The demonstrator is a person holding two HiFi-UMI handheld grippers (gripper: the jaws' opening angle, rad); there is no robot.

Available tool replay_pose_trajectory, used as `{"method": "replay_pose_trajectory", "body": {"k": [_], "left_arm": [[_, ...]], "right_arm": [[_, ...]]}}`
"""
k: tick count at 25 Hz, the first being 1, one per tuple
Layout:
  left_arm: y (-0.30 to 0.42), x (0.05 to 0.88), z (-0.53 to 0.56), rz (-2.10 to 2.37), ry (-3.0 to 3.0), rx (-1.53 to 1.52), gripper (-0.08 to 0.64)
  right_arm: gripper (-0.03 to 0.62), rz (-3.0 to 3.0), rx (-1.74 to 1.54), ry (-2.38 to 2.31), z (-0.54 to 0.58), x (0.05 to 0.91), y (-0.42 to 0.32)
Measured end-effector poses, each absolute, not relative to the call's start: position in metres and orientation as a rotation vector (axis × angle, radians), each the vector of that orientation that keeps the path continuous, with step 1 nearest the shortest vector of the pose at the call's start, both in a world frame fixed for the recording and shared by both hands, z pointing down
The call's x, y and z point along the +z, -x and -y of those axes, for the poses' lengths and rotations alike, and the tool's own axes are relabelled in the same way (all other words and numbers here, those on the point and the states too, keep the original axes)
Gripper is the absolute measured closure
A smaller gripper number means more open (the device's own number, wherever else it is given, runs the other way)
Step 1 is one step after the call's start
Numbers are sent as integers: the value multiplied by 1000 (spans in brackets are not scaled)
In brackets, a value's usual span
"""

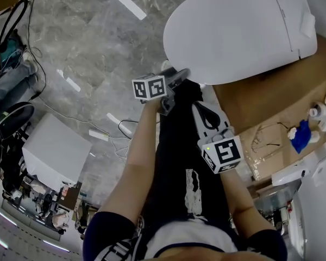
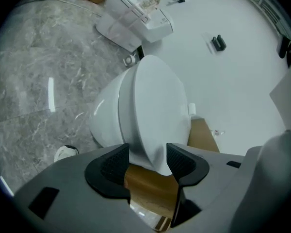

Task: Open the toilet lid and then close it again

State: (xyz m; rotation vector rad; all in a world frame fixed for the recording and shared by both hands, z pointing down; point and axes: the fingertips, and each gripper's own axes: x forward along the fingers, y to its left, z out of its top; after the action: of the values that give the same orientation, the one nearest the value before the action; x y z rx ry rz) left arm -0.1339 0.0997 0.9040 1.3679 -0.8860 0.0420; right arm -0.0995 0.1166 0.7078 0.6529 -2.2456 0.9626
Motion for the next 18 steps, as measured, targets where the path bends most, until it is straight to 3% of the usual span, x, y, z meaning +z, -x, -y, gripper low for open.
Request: {"method": "replay_pose_trajectory", "body": {"k": [5, 11, 18], "left_arm": [[132, 901, -103, 882, -1442, 141, 326], [139, 884, -106, 973, -1390, 28, 419], [139, 843, -106, 930, -1475, 30, 434]], "right_arm": [[583, 2233, 987, -673, -117, 712, 94], [583, 2233, 1027, -663, -124, 713, 91], [581, 2214, 1168, -671, -129, 710, 86]]}}
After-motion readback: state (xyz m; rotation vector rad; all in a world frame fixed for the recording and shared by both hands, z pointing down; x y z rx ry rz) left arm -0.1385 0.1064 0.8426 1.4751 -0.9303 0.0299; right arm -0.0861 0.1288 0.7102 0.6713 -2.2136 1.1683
